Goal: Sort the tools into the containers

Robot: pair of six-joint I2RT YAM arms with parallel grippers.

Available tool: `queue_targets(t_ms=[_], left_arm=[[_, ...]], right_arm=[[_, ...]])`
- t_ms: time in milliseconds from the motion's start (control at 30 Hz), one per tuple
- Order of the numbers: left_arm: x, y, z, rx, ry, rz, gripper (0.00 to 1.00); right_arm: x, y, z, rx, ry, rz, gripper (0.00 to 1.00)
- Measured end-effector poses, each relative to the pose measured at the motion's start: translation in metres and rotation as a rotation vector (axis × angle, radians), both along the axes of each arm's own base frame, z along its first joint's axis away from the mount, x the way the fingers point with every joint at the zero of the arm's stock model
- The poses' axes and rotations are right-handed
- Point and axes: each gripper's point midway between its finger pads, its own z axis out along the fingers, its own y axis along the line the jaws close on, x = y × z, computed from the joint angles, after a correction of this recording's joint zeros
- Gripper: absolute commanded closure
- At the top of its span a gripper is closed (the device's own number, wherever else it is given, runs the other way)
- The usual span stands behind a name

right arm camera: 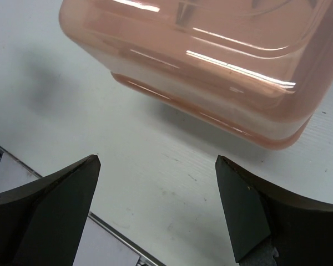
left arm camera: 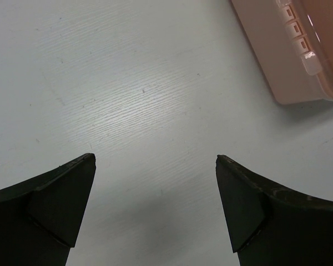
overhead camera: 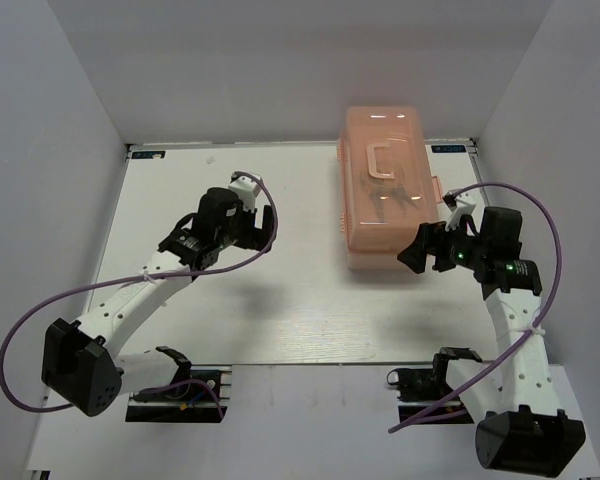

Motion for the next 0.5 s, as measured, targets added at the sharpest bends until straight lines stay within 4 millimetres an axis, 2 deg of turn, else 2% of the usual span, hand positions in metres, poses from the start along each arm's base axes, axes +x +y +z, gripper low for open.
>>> queue_targets(t_ms=[167,500], left_arm=[[-0.0011,0.0013,-0.0008,0.007,-0.009,-0.006,0.01],[-0.0037,0.0028,-0.008,0.017,0.001,-0.011,0.01]], right_arm=[[-0.0085,0.001,0.0038,0.0,-0.009,0.005,0.09],[-0.0107,-0.0071,0.0026,-0.041,-0.025,-0.035,0.09]])
